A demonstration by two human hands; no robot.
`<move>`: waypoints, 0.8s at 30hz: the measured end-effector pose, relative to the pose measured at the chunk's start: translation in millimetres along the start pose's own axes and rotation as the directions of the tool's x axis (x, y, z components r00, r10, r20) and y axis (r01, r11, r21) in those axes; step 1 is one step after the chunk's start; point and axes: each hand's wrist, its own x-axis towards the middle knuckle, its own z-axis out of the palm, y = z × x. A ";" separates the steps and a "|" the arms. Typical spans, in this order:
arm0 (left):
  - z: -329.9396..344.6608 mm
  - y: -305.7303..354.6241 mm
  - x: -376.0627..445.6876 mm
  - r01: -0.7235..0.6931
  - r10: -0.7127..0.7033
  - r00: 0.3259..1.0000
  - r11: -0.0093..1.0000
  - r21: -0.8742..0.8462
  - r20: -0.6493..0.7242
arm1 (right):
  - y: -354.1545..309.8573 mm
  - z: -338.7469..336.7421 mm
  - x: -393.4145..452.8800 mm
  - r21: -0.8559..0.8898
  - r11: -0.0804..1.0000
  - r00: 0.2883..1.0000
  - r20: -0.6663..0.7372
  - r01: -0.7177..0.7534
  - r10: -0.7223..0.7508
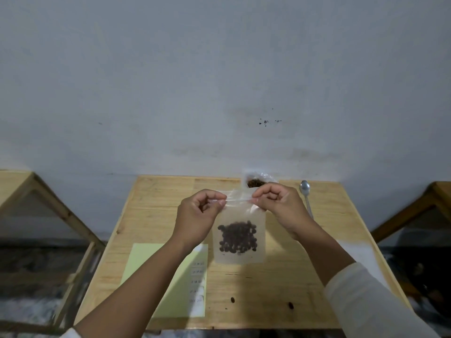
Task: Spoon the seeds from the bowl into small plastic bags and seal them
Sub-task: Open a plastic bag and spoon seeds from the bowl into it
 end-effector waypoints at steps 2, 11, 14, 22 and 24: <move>0.0 1.5 0.1 0.002 -0.001 0.999 1.000 0.010 -0.041 | -0.1 6.9 1.5 0.039 0.999 0.999 -0.037 -0.009 0.010; -11.3 0.3 0.9 -0.018 0.013 0.999 0.991 0.133 0.041 | 1.9 35.9 -1.6 0.022 0.998 0.997 0.050 -0.053 0.052; -9.0 -2.9 -3.8 -0.009 0.007 1.000 0.991 0.132 0.014 | 2.5 47.2 -4.7 0.047 0.997 0.998 0.030 -0.056 0.055; -16.9 -14.2 1.8 0.063 -0.050 0.994 0.987 0.150 -0.093 | 16.6 66.9 -4.4 0.111 0.986 0.992 -0.001 -0.124 0.125; -22.6 -17.2 6.1 0.084 -0.068 0.991 0.987 0.135 -0.118 | 19.3 64.3 -7.2 0.111 0.982 0.985 0.094 -0.152 0.142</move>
